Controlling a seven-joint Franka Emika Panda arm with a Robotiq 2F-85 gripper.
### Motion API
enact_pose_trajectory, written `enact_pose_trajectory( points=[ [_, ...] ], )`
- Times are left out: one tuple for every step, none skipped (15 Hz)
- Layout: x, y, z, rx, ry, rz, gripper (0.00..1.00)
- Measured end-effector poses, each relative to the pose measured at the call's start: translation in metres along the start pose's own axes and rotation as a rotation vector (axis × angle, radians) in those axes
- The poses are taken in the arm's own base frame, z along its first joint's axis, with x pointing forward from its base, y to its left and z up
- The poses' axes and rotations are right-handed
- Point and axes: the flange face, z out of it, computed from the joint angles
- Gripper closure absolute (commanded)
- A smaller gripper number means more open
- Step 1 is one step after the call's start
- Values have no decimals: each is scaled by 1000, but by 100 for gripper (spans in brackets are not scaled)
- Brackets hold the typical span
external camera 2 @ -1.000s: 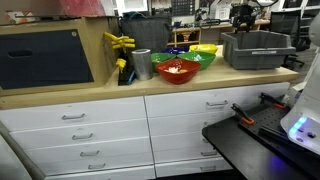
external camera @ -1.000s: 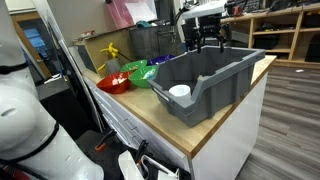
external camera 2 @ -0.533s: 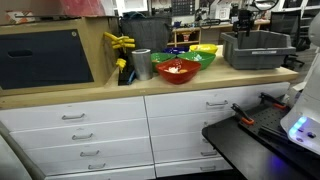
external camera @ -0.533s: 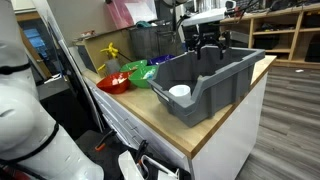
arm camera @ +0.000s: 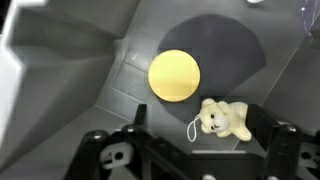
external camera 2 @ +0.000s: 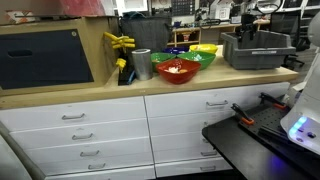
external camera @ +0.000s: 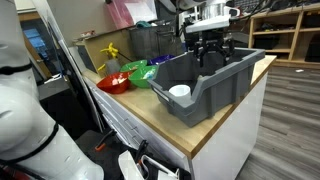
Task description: Take a toy out of the grey tub
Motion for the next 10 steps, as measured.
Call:
enact_pose_trajectory(
  points=[
    [0,0,0,0,0,-1,0],
    [0,0,0,0,0,-1,0],
    [0,0,0,0,0,-1,0],
    [0,0,0,0,0,-1,0],
    [0,0,0,0,0,-1,0],
    [1,-1,0,-1,1,-1,0],
    [2,-2,0,-3,11,-3,0],
    [4,-3,0,-8,25,-6,0],
    [6,-6,1,-12,40,-11,0],
    [9,-10,3,-17,56,-19,0]
  ],
)
